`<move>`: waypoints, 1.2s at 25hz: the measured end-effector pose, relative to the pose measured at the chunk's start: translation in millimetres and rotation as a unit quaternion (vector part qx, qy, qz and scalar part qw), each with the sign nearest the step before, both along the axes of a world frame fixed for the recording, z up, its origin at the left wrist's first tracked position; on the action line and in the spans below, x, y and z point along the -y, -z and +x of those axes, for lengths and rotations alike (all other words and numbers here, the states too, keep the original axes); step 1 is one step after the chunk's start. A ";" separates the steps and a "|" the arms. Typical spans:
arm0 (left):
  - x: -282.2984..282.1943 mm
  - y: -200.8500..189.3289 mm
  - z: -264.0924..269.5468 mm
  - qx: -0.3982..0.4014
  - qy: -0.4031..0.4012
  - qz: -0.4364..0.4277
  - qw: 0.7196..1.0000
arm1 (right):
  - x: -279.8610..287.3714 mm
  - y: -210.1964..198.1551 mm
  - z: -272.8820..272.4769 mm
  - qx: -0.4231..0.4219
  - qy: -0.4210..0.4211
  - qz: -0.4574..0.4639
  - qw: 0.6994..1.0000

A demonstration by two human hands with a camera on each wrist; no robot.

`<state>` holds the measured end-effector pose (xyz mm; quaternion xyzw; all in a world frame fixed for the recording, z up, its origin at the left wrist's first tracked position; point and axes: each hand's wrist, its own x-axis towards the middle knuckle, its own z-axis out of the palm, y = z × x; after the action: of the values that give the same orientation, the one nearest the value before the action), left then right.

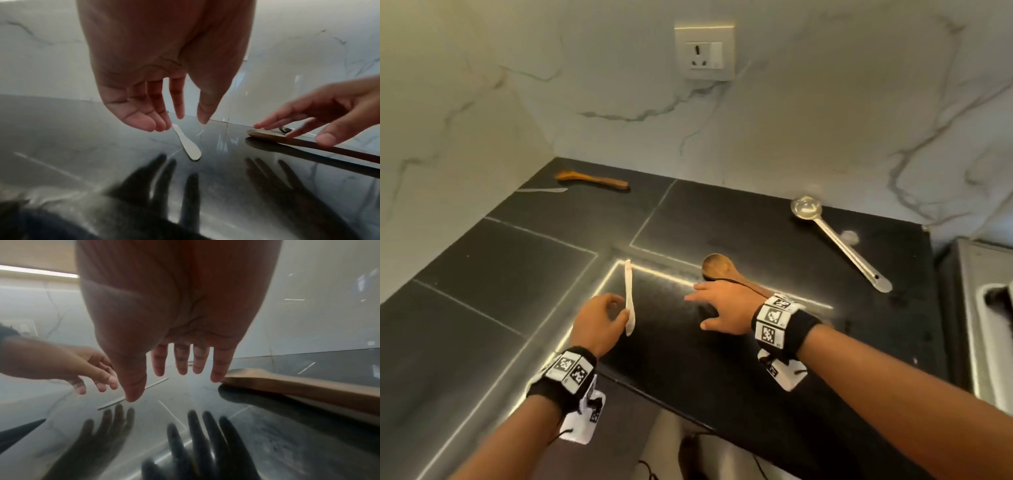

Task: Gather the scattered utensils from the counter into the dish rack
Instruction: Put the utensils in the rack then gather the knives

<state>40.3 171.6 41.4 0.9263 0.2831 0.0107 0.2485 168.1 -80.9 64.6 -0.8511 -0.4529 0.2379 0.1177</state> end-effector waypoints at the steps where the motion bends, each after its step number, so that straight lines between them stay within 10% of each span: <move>1: -3.8 5.4 2.8 -0.017 -0.021 -0.011 1.000 | -10.5 5.8 -1.6 0.005 -0.012 -0.010 1.000; 16: -19.6 35.2 39.8 -0.173 0.008 -0.032 0.984 | -40.4 38.4 -3.5 -0.008 -0.022 -0.088 0.996; 30: -32.0 33.7 40.0 -0.152 0.074 0.013 0.986 | -43.4 34.4 -7.1 -0.010 -0.005 -0.094 0.995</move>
<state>80.2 203.6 7.7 0.9388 0.2480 -0.1448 0.1903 161.0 -37.5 30.2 -0.8536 -0.4318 0.2887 0.0400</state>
